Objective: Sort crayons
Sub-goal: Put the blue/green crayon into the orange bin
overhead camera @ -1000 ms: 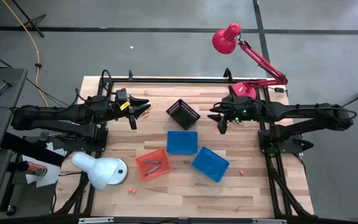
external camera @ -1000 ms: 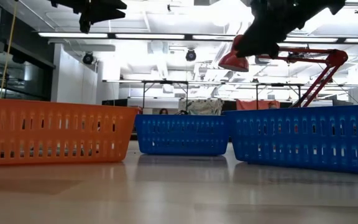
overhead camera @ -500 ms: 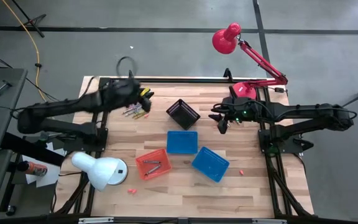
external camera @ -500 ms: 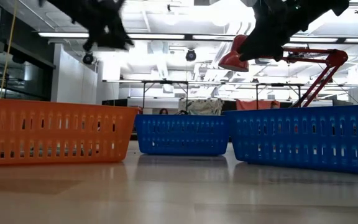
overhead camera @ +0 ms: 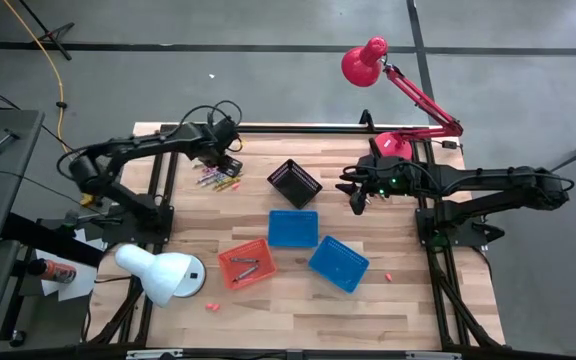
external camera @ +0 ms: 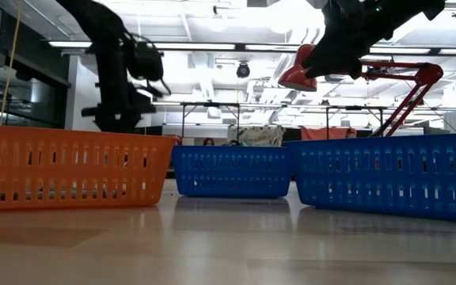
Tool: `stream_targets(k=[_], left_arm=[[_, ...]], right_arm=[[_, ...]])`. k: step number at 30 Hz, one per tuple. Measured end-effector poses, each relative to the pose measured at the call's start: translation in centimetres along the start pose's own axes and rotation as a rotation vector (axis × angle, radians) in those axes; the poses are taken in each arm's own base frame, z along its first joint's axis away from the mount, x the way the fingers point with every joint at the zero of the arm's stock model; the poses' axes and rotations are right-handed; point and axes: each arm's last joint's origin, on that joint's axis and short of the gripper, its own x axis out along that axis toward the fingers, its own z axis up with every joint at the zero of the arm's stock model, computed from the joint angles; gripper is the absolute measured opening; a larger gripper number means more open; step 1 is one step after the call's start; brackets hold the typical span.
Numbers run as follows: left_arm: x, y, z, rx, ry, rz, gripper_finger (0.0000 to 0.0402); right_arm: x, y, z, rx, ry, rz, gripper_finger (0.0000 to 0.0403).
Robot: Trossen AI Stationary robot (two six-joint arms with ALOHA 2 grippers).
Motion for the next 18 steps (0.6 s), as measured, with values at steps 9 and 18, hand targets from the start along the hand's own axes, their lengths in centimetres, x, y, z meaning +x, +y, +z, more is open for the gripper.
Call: stream_targets(k=[9,18], left_arm=[[3.8,0.9,0.4,0.048,0.157,0.011,0.0132],[5.3,0.8,0.4,0.074,0.231,-0.034,0.0115]], right_arm=[[0.0,0.0,0.0,0.026,0.000,0.000,0.0149],[0.0,0.0,0.0,0.026,-0.005,-0.016,0.0149]])
